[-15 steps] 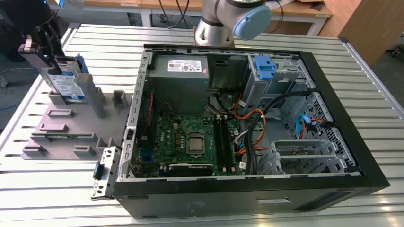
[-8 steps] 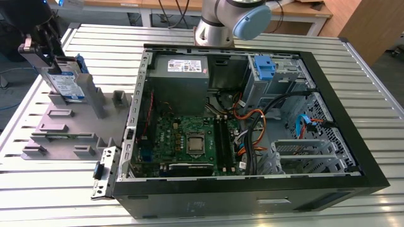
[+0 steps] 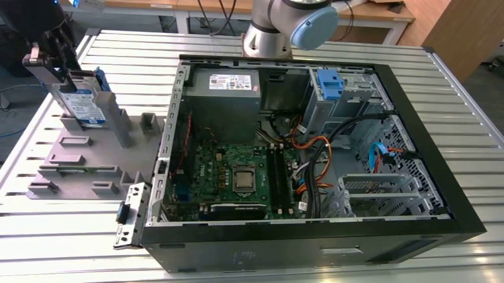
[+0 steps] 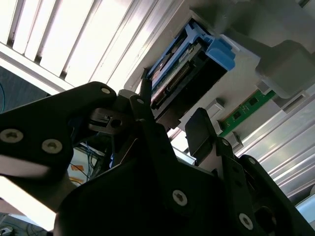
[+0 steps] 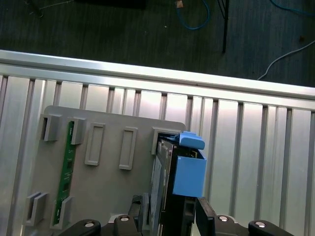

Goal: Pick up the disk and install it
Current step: 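Pick up the disk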

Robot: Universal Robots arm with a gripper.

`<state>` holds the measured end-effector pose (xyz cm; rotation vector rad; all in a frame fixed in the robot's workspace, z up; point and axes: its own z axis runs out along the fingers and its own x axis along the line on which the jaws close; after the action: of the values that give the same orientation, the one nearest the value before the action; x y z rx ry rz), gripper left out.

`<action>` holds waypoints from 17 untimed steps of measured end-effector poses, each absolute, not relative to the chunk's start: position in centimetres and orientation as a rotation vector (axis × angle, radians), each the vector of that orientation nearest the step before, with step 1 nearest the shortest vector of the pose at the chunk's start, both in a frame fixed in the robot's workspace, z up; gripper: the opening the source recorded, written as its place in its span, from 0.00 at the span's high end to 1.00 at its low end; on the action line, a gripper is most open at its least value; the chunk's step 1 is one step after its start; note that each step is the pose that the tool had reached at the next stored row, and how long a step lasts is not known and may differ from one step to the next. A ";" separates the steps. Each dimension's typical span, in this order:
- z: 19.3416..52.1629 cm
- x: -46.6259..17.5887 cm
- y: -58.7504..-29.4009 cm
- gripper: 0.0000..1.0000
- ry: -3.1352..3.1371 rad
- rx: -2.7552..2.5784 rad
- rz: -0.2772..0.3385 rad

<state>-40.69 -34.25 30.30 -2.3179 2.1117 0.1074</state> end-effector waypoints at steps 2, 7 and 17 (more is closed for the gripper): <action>30.3 -40.7 -34.3 0.45 2.112 -2.318 0.107; 30.3 -40.7 -34.3 0.54 2.112 -2.318 0.107; 30.4 -40.7 -34.3 0.54 2.112 -2.318 0.108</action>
<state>-40.69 -34.25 30.40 -2.3181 2.1118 0.1076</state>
